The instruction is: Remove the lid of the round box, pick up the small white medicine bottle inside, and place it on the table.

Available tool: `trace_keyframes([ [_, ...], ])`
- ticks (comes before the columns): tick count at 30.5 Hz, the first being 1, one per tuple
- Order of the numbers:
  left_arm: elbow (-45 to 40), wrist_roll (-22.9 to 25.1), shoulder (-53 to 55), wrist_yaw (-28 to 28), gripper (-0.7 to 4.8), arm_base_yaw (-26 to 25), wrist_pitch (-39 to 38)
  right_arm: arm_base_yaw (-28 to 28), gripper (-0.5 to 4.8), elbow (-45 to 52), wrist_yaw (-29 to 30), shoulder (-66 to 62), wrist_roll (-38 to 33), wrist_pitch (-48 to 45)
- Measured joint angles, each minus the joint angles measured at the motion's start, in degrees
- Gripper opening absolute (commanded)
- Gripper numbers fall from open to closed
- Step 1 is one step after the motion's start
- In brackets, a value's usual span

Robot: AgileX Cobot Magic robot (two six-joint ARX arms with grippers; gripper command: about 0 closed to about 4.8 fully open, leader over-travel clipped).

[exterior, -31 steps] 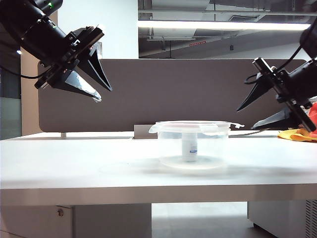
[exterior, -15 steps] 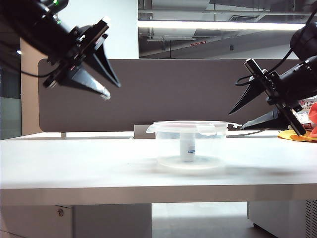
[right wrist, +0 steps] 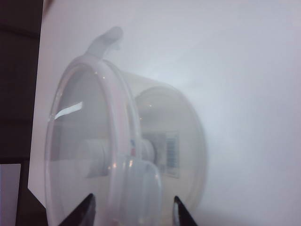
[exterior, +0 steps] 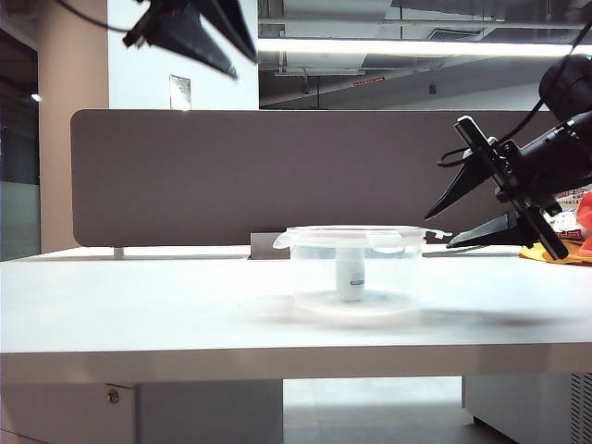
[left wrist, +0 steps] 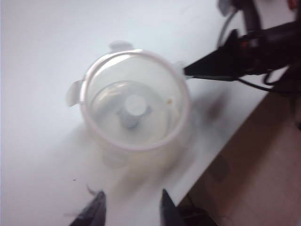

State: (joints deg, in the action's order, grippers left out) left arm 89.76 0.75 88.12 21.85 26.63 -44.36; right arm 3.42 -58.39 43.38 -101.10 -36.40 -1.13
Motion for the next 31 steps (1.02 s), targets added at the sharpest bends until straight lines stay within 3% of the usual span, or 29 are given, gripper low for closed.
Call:
trace_keyframes([
  [3, 1.51, 0.42, -0.07, 0.00, 1.46, 0.02, -1.25, 0.00, 2.05, 0.00, -0.02, 0.00, 0.00, -0.02],
  [7, 1.46, 0.55, -0.02, -0.81, 1.47, -0.17, -3.10, 0.00, 1.45, 0.00, -0.04, 0.00, -0.02, -0.04],
  [12, 1.46, 0.98, -0.02, -2.03, 1.47, -0.02, -4.42, 0.00, 1.42, 0.00, -0.02, 0.00, -0.04, -0.59],
  [17, 1.46, 1.01, -0.02, -2.21, 1.47, -0.04, -4.42, 0.00, 0.47, 0.00, -0.09, 0.00, -0.07, -1.16],
  [21, 1.46, 1.07, -0.02, -2.21, 1.47, -0.04, -4.52, 0.02, 0.32, -0.07, -0.04, 0.11, -0.07, -1.88],
  [23, 1.46, 1.14, -0.02, -2.27, 1.47, -0.04, -4.52, 0.00, -0.07, -0.04, 0.00, 0.09, -0.11, -1.95],
  [31, 1.42, 1.14, -0.02, -2.58, 1.47, -0.04, -4.57, 0.00, -0.06, -0.24, 1.31, 0.11, -0.22, -2.43],
])
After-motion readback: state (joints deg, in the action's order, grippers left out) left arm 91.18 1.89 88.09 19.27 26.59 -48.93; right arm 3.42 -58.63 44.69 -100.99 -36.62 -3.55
